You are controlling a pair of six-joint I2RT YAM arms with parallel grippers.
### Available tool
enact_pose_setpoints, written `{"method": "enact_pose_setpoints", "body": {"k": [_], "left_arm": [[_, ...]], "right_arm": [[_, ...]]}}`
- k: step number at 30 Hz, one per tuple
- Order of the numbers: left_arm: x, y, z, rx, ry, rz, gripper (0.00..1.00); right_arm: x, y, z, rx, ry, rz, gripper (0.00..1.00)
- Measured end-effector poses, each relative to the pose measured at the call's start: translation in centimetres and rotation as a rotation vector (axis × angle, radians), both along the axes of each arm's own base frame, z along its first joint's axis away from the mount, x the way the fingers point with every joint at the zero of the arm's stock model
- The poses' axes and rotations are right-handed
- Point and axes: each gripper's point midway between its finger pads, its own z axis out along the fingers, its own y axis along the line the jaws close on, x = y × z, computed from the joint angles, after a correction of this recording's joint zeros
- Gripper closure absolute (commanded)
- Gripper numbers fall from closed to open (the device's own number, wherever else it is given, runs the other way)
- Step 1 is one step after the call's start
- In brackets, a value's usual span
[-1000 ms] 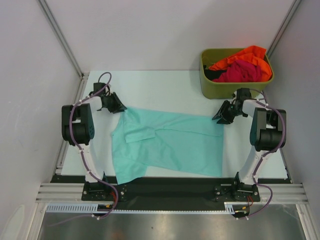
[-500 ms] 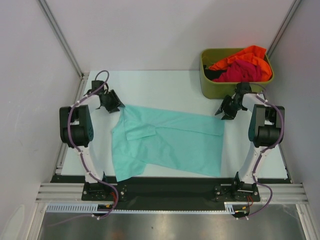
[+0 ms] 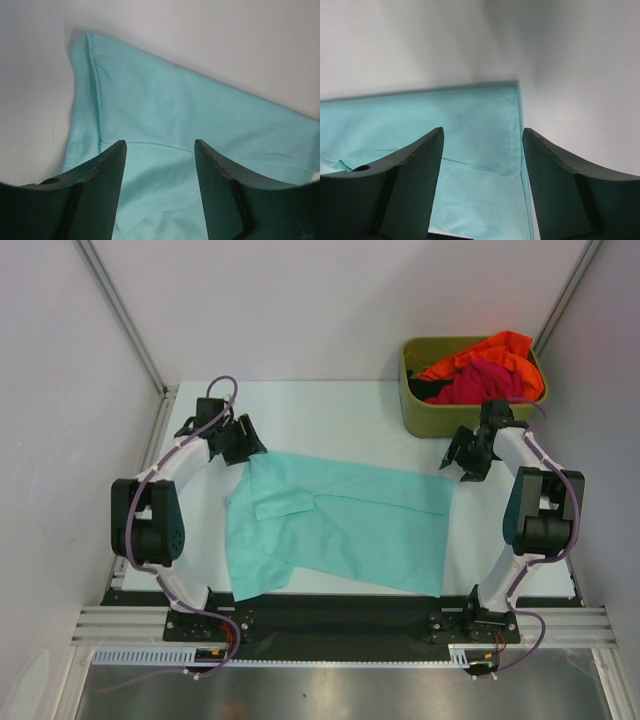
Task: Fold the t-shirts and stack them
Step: Fold the tshirt
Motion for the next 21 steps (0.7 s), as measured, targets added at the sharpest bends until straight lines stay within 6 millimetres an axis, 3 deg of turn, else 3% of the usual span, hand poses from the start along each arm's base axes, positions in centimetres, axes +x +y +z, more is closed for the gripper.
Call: {"method": "enact_pose_setpoints", "body": {"k": [5,10,15,21], "left_arm": [[2.4,2.3,-2.7,0.023,0.063,0.006,0.32],[4.8,4.2,-4.7,0.048,0.088,0.006,0.33],[4.7,4.3,-7.1,0.022,0.141,0.000,0.36],[4.6,3.9,-8.2,0.000,0.162,-0.013,0.51]], "right_arm": [[-1.3,0.0,-1.6,0.030,0.044,-0.006,0.33],[-1.2,-0.1,-2.4,0.032,0.059,-0.005,0.40],[-1.5,0.0,-3.4,0.039,0.078,0.000,0.45],[-1.6,0.4,-4.9,0.047,0.105,0.010,0.50]]}}
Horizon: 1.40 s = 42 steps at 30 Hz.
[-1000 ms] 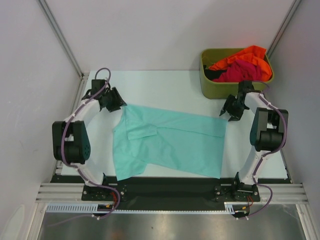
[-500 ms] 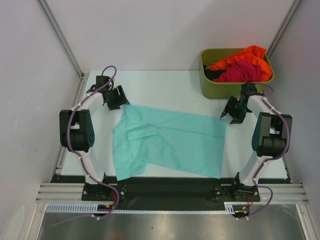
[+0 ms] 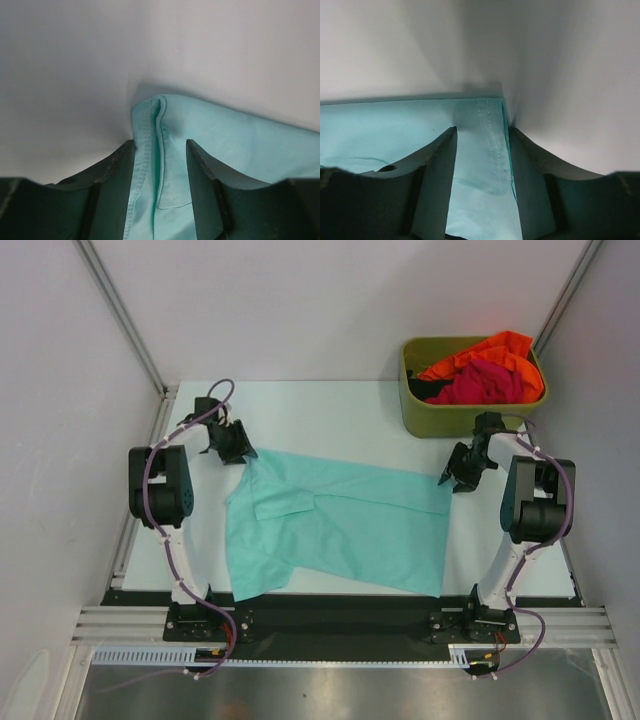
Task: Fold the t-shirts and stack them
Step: Fold the tshirt
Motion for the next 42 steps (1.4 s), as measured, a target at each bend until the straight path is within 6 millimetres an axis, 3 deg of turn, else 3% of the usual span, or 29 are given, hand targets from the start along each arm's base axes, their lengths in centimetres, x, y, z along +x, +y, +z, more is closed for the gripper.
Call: {"method": "enact_pose_setpoints", "body": {"k": [9,12,18,20,21,23,24,26,27,30,32,35,37,39,42], "left_arm": [[1.8,0.7,-0.8,-0.062,-0.005,0.034,0.86],[3.2,1.1,-0.9,-0.085,-0.017,0.052,0.93],[5.6,1.3,-0.8,-0.108,-0.054,0.086,0.94],[6.3,1.4,-0.7,-0.115,-0.062,0.102,0.87],[6.6,1.4,-0.6,-0.113,-0.065,0.109,0.74],[6.8,1.8,-0.5,-0.095,-0.064,0.130,0.61],[7.0,2.2,-0.3,-0.074,-0.066,0.145,0.48],[6.8,3.1,0.4,-0.025,-0.066,0.170,0.33],[6.3,3.7,0.7,0.010,-0.058,0.188,0.23],[3.3,5.3,2.7,0.106,-0.041,0.233,0.22],[0.0,6.2,5.2,0.164,-0.040,0.270,0.24],[-5.3,6.7,9.7,0.200,-0.100,0.332,0.30],[-9.1,6.6,11.3,0.193,-0.134,0.379,0.35],[-13.3,6.5,11.1,0.179,-0.123,0.440,0.38],[-19.0,5.9,7.7,0.142,0.008,0.541,0.44]], "right_arm": [[2.0,0.8,-0.6,-0.002,-0.028,0.025,0.69],[3.5,0.7,-0.6,-0.007,-0.049,0.024,0.70],[4.7,0.6,-0.6,-0.014,-0.024,0.023,0.66],[4.9,0.6,-0.6,-0.011,-0.006,0.023,0.55],[5.1,0.6,-0.5,-0.013,0.002,0.024,0.50],[5.1,0.4,-0.3,-0.030,0.034,0.019,0.42],[5.0,0.3,-0.3,-0.047,0.052,0.014,0.39],[4.4,-0.2,-0.3,-0.083,0.089,0.004,0.31],[3.9,-0.6,-0.3,-0.107,0.107,-0.002,0.27],[2.9,-1.4,0.0,-0.157,0.129,-0.029,0.18],[2.1,-1.7,0.7,-0.183,0.123,-0.047,0.17],[1.3,-1.8,3.9,-0.214,0.053,-0.066,0.16],[1.0,-0.8,6.8,-0.217,-0.025,-0.053,0.16],[0.5,1.7,9.8,-0.196,-0.120,-0.004,0.16],[-1.6,6.5,12.5,-0.136,-0.221,0.115,0.16]]}}
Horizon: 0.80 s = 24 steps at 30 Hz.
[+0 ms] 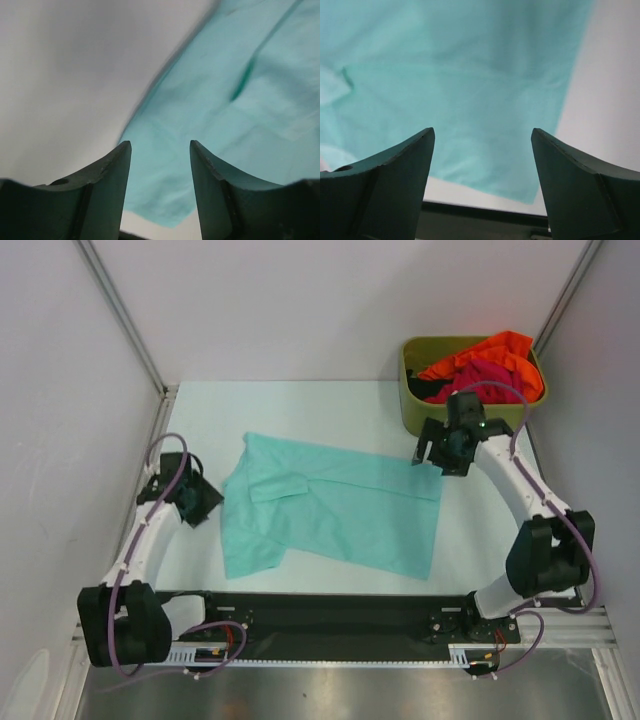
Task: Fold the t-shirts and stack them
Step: Fold the tshirt
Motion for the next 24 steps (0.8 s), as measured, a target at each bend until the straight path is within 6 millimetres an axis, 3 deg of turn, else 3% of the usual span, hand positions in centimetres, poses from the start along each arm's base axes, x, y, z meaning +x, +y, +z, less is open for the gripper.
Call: {"method": "enact_pose_setpoints", "body": {"k": [2,4,8,12,18,24], "left_arm": [[-3.8,-0.5,-3.2,-0.050,0.111,0.077,0.46],[-6.9,-0.9,-5.5,-0.079,0.211,0.140,0.47],[-10.6,-1.3,-7.7,-0.106,0.339,0.220,0.47],[-12.1,-1.4,-8.5,-0.116,0.357,0.248,0.57],[-13.1,-1.9,-9.1,-0.138,0.364,0.254,0.55],[-13.7,-2.2,-9.5,-0.147,0.405,0.254,0.53]], "right_arm": [[-2.5,3.5,0.4,0.042,-0.011,0.098,0.16],[-5.1,6.1,-0.4,0.078,0.018,0.173,0.16],[-9.7,8.4,-3.5,0.109,0.141,0.228,0.16],[-12.9,9.6,-4.8,0.127,0.217,0.244,0.16],[-15.0,10.0,-3.1,0.185,0.151,0.257,0.16],[-16.9,9.3,-3.9,0.208,0.151,0.225,0.15]]}}
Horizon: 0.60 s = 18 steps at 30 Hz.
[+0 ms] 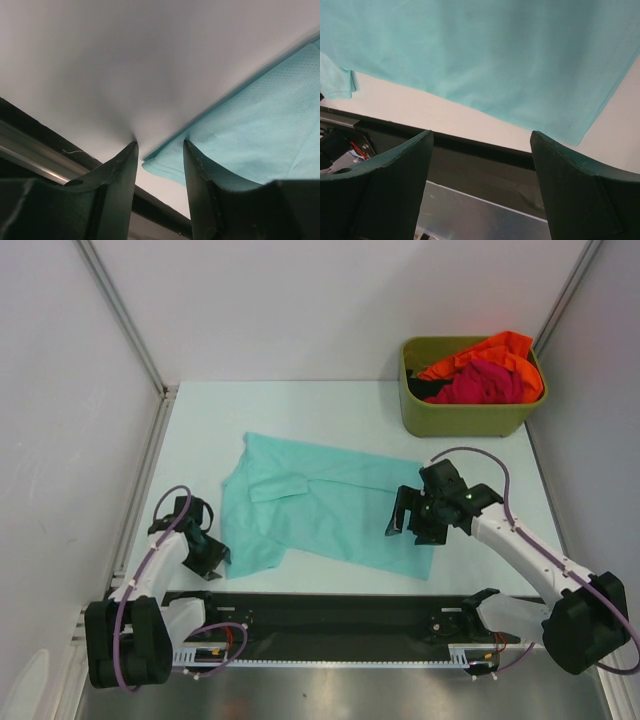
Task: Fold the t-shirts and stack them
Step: Fold the tshirt
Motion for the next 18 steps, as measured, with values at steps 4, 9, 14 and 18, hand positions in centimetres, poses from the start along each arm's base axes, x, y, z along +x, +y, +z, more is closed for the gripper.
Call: {"method": "enact_pose_setpoints", "body": {"k": [4,9,14,18], "left_arm": [[0.0,-0.3,0.0,-0.018,0.001,-0.003,0.59],[-0.2,-0.5,-0.1,-0.030,0.011,-0.005,0.83],[0.1,-0.8,-0.1,-0.048,0.000,-0.005,1.00],[0.1,-0.9,-0.1,-0.050,0.000,-0.006,1.00]], "right_arm": [[-0.9,-0.2,-1.2,0.011,0.038,-0.038,0.17],[-2.5,-1.4,-4.6,0.025,0.147,-0.176,0.31],[-5.3,-4.9,-8.5,0.059,0.298,-0.458,0.34],[-5.7,-6.6,-8.0,0.091,0.276,-0.606,0.41]]}}
